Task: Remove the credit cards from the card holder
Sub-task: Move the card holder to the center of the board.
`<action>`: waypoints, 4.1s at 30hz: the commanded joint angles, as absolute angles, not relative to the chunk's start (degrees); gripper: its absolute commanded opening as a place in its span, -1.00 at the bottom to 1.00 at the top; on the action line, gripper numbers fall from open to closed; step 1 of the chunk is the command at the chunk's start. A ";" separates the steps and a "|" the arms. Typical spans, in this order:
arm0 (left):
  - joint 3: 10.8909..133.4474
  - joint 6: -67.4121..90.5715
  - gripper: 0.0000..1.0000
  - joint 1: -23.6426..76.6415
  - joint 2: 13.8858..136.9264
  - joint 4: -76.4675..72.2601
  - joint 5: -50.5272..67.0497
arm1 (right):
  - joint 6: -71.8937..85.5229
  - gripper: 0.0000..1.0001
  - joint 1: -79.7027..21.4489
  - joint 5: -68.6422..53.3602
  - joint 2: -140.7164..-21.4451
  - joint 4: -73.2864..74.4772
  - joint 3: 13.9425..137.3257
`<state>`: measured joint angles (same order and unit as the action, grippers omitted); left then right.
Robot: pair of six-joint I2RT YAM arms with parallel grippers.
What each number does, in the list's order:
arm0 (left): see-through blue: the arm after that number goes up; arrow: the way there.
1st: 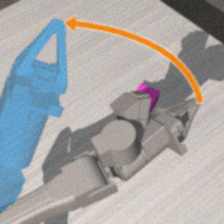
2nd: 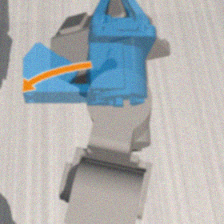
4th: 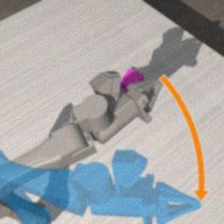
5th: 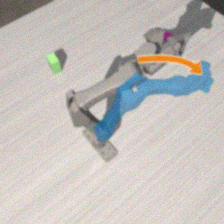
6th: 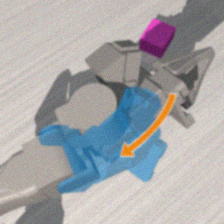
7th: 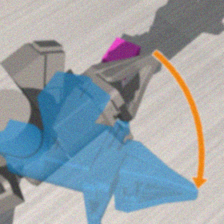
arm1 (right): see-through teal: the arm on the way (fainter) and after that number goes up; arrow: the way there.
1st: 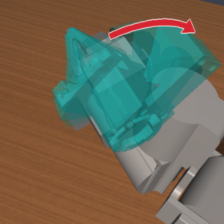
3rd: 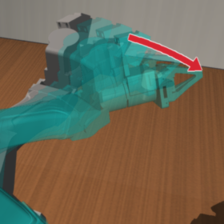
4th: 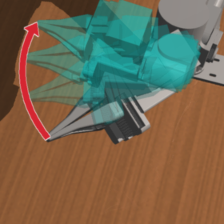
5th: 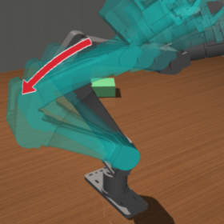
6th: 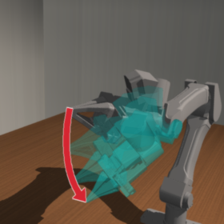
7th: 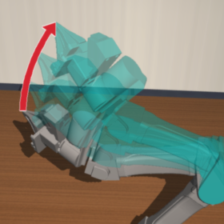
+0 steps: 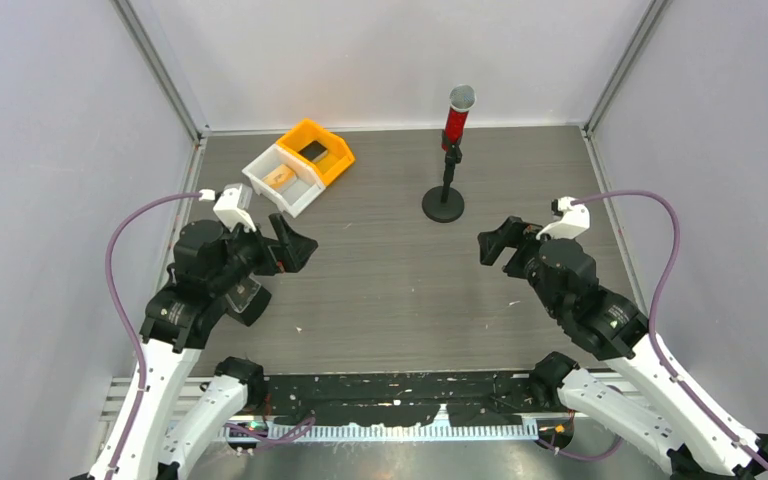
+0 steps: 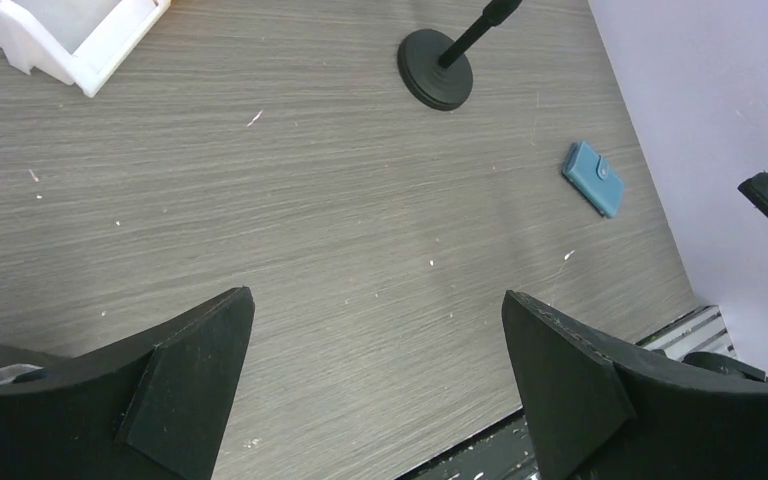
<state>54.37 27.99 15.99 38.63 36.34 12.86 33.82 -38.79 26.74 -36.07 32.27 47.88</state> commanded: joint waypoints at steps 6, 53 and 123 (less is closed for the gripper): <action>53.33 26.32 0.99 15.73 37.32 35.52 13.71 | 37.03 0.91 -38.94 29.39 -36.72 31.64 49.19; 48.43 21.17 0.99 22.47 30.11 39.73 -4.97 | 39.93 0.06 8.43 22.04 -81.90 25.85 50.40; 45.29 29.60 0.93 22.68 37.23 32.05 18.89 | 49.45 -0.87 -28.33 -19.89 -76.69 13.12 40.19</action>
<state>46.00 25.61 22.50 35.51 37.01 12.58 50.72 -28.01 -15.44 -77.84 16.27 41.71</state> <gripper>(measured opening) 0.971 0.121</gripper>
